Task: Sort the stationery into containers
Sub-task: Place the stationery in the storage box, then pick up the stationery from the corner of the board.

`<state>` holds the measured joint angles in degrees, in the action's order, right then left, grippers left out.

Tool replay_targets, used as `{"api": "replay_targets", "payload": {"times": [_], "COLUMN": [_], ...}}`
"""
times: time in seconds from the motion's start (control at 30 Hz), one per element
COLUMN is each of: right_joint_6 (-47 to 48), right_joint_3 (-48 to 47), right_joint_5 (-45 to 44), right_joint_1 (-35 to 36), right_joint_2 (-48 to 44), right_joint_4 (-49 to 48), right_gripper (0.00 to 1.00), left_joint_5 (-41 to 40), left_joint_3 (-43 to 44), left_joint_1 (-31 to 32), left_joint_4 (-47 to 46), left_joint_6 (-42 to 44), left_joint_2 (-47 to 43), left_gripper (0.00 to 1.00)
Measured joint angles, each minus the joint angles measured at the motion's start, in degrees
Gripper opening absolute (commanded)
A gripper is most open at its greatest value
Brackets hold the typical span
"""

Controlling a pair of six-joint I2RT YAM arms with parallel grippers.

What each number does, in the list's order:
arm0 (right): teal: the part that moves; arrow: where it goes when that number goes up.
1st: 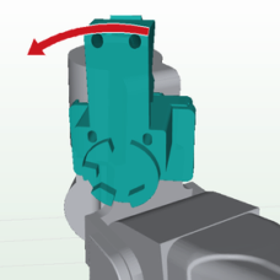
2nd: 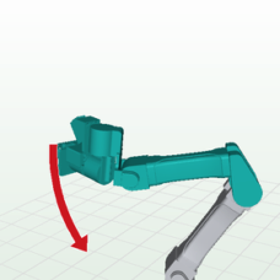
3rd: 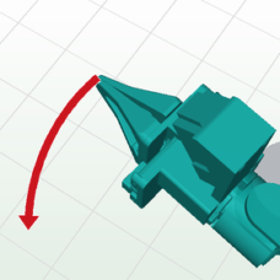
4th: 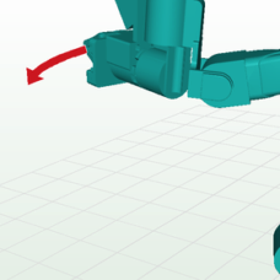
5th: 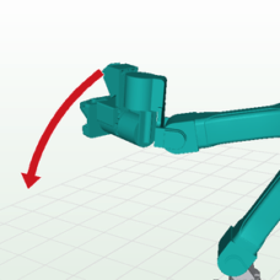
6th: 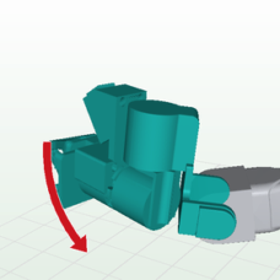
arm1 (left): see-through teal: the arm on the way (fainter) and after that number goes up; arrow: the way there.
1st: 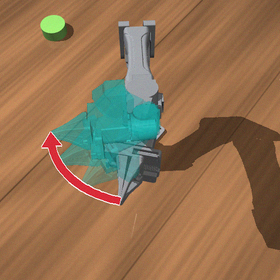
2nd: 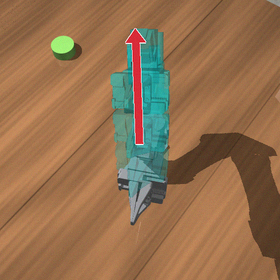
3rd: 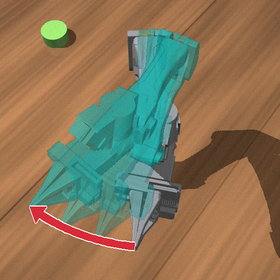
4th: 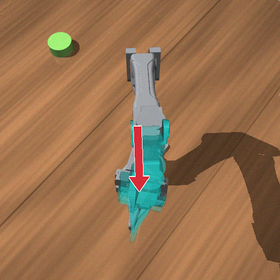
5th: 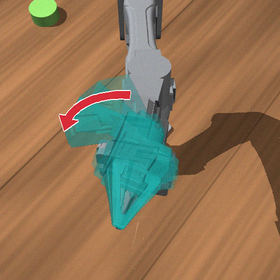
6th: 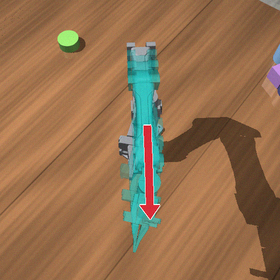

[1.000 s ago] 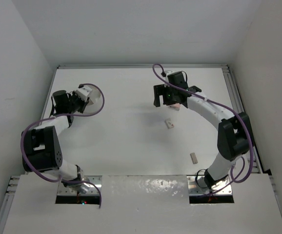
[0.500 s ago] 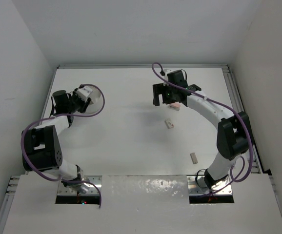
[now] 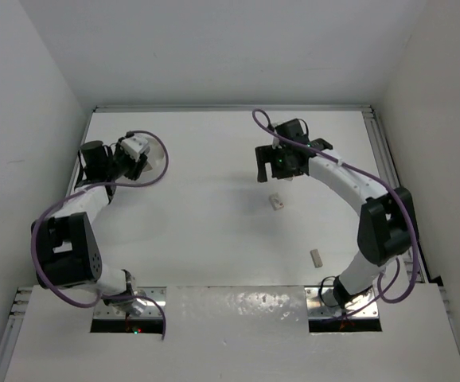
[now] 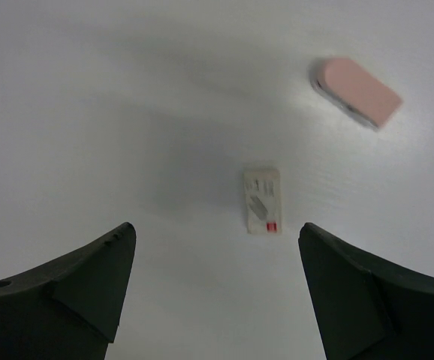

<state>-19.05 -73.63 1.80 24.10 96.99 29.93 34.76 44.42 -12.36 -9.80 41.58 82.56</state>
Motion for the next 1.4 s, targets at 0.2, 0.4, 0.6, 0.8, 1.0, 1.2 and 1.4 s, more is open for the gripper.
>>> {"api": "replay_targets", "payload": {"times": [0.2, 0.4, 0.6, 0.8, 1.0, 1.2, 1.4], "right_joint_6": [-8.55, -18.01, -22.29, -22.91, -21.00, -19.12, -6.54], "right_joint_3": [13.29, 32.37, 43.10, 46.88, 46.53, 46.29, 36.30], "right_joint_5": [-5.86, -10.14, -8.87, -7.32, -7.28, -7.21, -4.74], "right_joint_1": [-1.92, -2.80, -5.66, -5.64, -5.60, -4.66, 2.23], "right_joint_2": [-13.64, -26.36, -26.67, -26.03, -25.29, -26.25, -27.21], "right_joint_4": [15.76, 22.67, 19.63, 13.38, 9.25, 9.57, 8.87], "right_gripper": [0.88, 0.85, 0.76, 0.56, 0.17, 0.00, 0.00], "left_joint_5": [2.34, 2.75, 1.68, 0.24, -1.36, -1.90, 6.73], "left_joint_3": [0.92, 0.07, -2.69, -5.01, -5.55, -5.55, -5.55], "left_joint_1": [1.01, 4.55, 7.26, 7.85, 7.85, 7.85, 8.11], "left_joint_4": [2.14, -0.20, -3.08, -5.42, -5.55, -5.77, -5.42], "left_joint_6": [-1.90, -6.54, -10.93, -14.49, -16.31, -16.63, -18.14], "left_joint_2": [-4.15, -8.07, -12.37, -16.33, -18.95, -20.33, -20.65], "left_gripper": [0.48, 0.50, 0.51, 0.51, 0.51, 0.52, 0.68]}}
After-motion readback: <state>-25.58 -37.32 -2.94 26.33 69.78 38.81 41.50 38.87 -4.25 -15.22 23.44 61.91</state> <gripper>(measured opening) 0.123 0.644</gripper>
